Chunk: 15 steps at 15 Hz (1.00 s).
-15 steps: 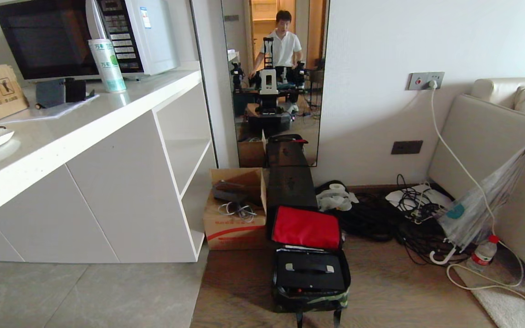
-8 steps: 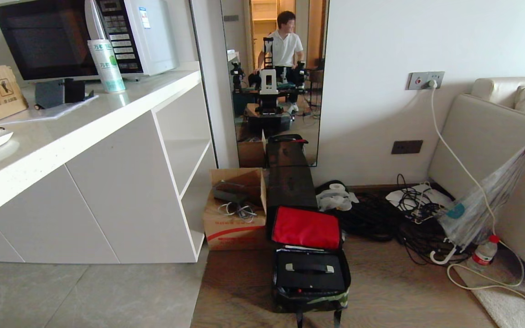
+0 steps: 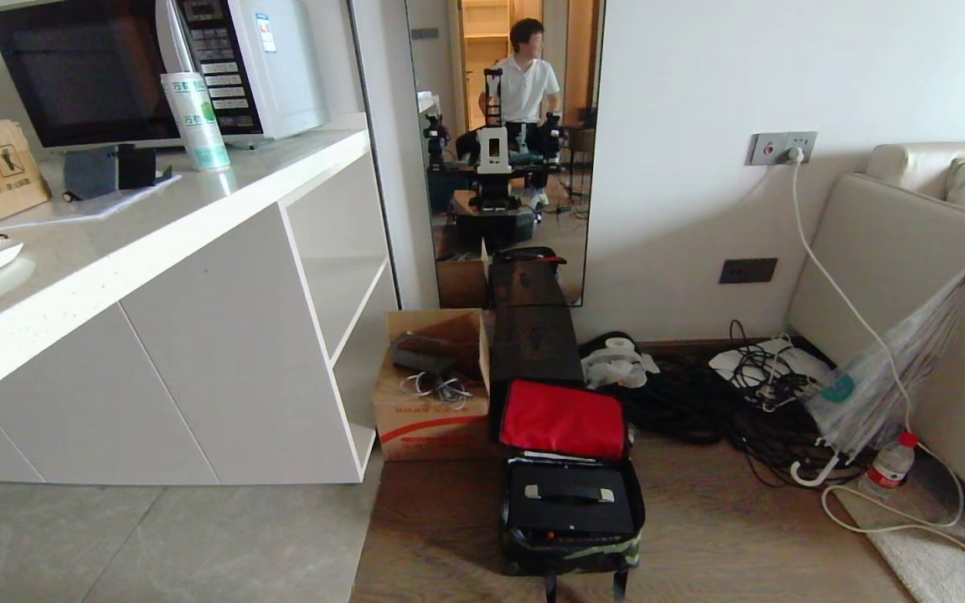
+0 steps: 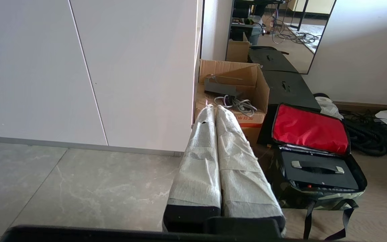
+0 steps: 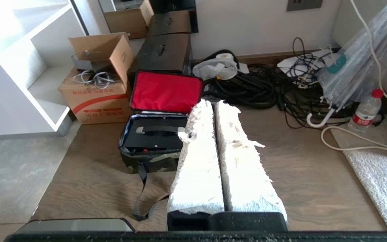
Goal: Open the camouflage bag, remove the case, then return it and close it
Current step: Grip the handle
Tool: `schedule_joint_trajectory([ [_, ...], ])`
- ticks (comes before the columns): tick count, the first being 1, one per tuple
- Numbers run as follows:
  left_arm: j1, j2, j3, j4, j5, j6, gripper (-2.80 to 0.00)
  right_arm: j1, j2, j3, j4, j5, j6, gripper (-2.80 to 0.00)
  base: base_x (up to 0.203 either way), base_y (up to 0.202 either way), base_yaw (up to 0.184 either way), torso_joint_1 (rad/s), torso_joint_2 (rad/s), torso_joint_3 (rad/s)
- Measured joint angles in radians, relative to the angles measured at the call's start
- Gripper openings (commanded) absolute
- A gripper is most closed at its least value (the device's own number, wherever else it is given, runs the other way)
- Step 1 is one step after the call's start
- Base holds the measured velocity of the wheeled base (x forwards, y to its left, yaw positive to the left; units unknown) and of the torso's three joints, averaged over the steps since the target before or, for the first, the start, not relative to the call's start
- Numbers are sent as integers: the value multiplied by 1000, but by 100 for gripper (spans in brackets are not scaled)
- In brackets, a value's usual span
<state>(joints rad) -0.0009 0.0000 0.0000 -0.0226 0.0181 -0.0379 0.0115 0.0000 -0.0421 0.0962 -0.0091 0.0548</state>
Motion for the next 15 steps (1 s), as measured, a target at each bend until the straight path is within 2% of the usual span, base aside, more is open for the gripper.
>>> schedule_joint_trajectory([
  [15,0,0,0,0,0,0,-280,0,0,0,0,0,0,-280,0,0,0,0,0,0],
])
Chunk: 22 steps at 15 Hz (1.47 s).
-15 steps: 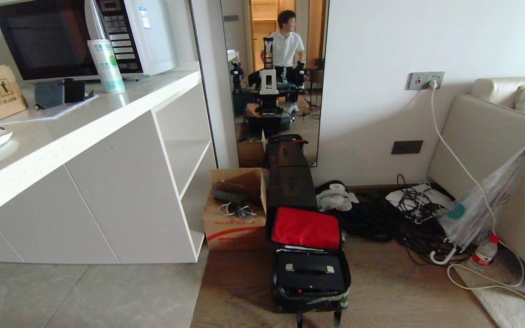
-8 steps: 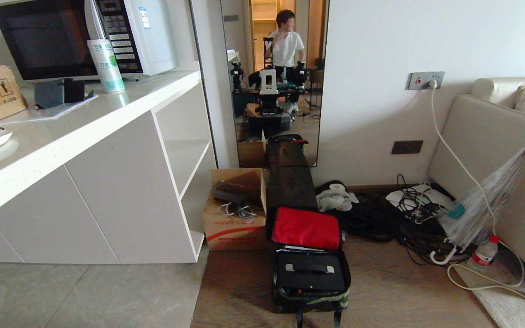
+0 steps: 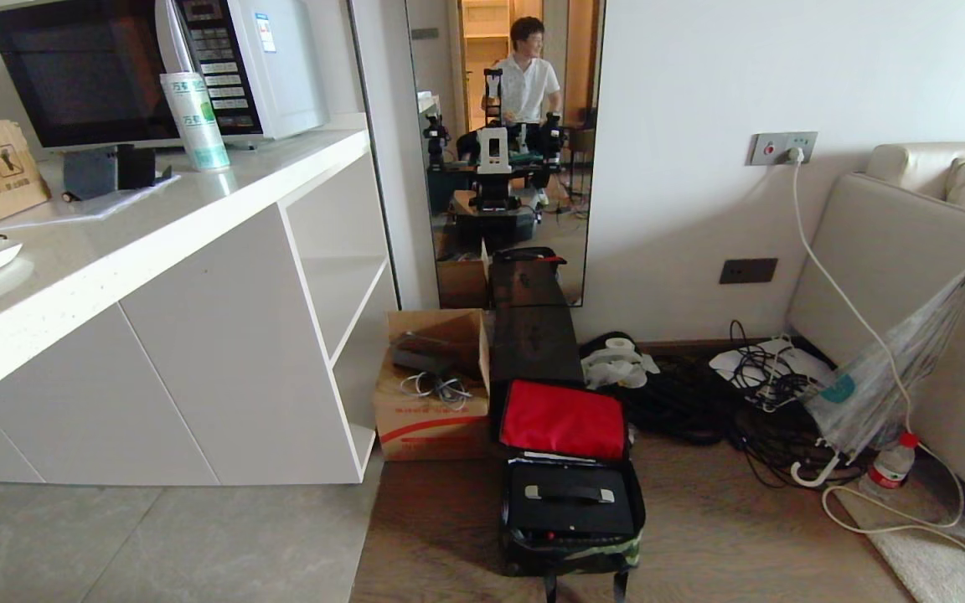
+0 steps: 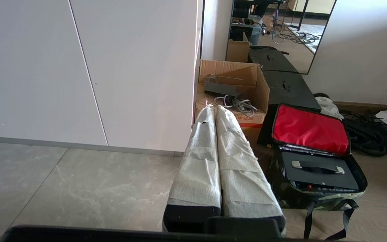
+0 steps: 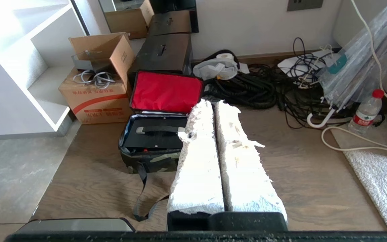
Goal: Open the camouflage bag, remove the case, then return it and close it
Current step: Grip the handle
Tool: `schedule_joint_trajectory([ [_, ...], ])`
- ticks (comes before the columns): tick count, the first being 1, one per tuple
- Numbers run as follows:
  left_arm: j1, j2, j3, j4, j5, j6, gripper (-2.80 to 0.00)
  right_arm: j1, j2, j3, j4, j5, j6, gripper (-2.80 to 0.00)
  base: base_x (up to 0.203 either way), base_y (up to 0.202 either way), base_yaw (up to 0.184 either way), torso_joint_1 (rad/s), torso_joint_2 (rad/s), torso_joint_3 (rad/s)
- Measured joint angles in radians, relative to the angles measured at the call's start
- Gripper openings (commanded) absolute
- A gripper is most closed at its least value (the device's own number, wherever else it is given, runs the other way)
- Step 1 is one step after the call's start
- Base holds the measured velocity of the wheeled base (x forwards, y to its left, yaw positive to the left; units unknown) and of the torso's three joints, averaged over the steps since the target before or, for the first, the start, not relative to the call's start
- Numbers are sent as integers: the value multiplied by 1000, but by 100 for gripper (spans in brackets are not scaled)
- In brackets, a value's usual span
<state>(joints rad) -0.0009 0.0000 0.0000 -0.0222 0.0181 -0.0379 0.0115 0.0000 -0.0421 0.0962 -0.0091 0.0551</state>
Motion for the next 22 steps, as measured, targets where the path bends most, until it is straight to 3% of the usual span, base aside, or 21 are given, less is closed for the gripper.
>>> schedule_joint_trajectory([
  [22,0,0,0,0,0,0,-280,0,0,1,0,0,-2,-280,0,0,0,0,0,0],
])
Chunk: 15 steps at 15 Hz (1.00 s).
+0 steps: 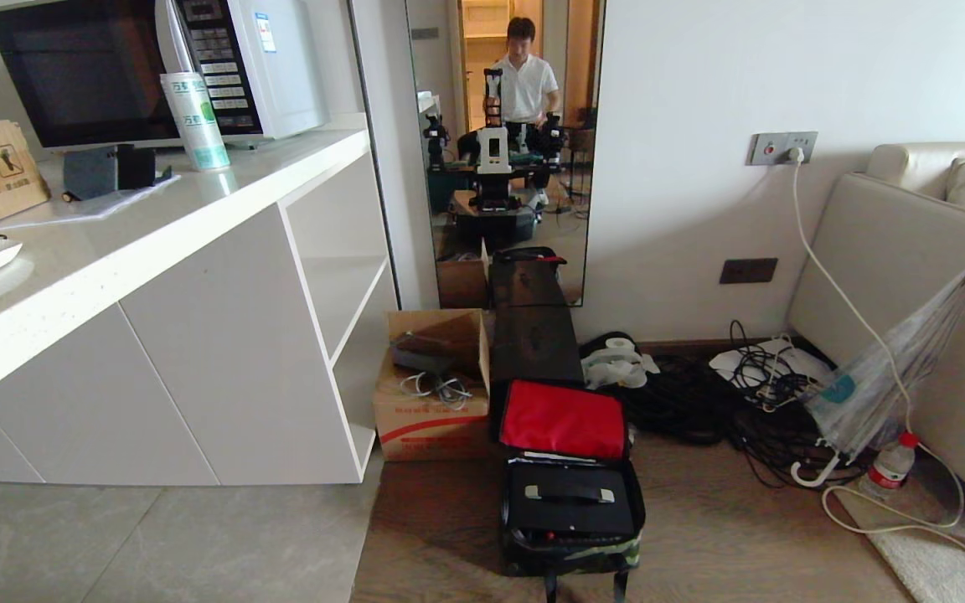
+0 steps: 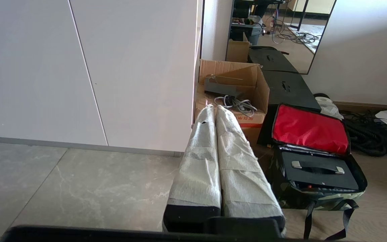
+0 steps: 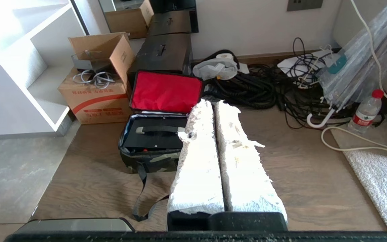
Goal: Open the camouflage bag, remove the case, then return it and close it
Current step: Grip the handle
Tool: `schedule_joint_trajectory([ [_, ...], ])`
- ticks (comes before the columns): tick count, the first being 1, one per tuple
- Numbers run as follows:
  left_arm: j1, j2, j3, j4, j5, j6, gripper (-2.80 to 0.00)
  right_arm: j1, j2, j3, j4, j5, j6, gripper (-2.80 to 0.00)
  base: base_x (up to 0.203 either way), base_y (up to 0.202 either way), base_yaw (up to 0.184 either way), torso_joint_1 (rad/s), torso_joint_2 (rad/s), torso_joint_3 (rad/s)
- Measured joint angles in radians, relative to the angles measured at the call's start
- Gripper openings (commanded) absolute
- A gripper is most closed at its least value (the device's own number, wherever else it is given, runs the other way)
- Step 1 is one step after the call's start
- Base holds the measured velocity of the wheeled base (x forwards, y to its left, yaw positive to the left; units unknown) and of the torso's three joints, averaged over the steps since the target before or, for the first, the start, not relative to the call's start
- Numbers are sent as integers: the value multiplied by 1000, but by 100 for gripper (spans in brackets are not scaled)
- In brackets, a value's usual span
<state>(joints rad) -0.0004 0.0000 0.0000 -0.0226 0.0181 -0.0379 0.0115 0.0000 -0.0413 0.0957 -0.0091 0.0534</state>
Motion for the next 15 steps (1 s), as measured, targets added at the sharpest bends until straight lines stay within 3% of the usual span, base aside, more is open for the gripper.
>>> schedule_joint_trajectory([
  [15,0,0,0,0,0,0,-280,0,0,0,0,0,0,-280,0,0,0,0,0,0],
])
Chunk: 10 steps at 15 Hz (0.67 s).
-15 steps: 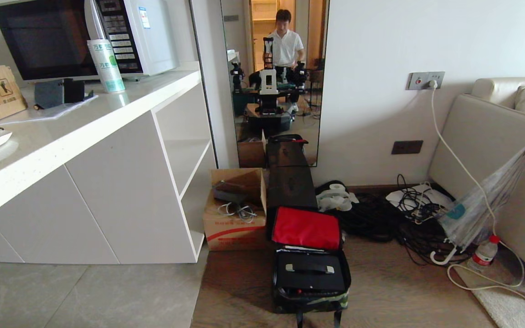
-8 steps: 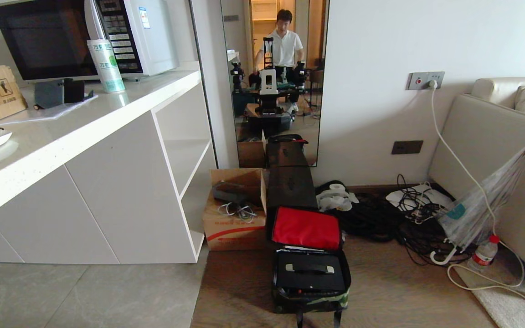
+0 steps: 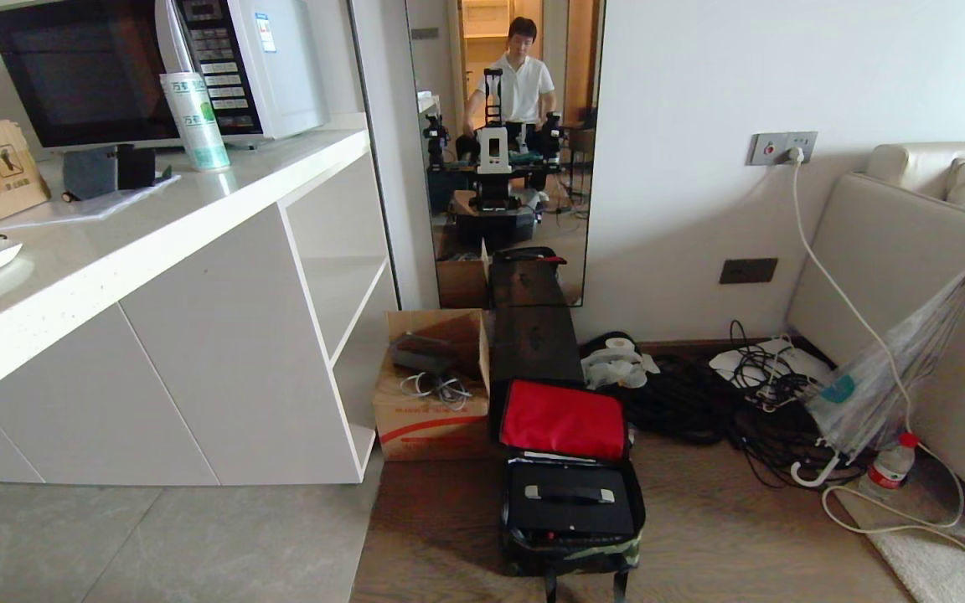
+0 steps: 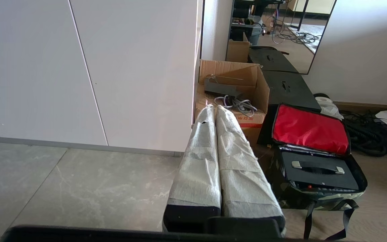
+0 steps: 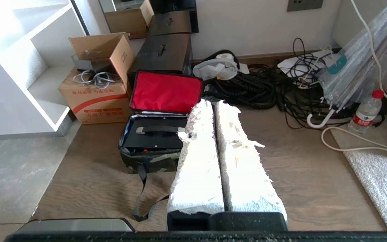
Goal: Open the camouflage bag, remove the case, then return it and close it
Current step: Grip the handle
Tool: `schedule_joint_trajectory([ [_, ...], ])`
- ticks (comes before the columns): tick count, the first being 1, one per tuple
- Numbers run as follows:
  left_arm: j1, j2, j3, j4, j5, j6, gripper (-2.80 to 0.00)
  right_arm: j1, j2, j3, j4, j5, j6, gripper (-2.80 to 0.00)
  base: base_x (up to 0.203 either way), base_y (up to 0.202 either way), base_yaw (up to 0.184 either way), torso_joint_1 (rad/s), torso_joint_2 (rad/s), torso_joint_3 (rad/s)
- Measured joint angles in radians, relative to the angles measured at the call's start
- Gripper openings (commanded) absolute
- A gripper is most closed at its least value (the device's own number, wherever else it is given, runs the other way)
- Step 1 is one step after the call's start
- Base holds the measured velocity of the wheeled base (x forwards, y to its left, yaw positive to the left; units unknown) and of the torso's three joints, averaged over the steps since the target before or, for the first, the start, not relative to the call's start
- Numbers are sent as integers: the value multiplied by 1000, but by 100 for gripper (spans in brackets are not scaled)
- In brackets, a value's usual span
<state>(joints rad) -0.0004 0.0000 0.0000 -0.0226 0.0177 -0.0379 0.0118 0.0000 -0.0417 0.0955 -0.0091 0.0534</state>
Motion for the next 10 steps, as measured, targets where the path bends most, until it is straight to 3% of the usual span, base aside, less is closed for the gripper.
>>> schedule_joint_trajectory([
  [10,0,0,0,0,1,-3,-280,1,0,0,0,0,0,-280,0,0,0,0,0,0],
])
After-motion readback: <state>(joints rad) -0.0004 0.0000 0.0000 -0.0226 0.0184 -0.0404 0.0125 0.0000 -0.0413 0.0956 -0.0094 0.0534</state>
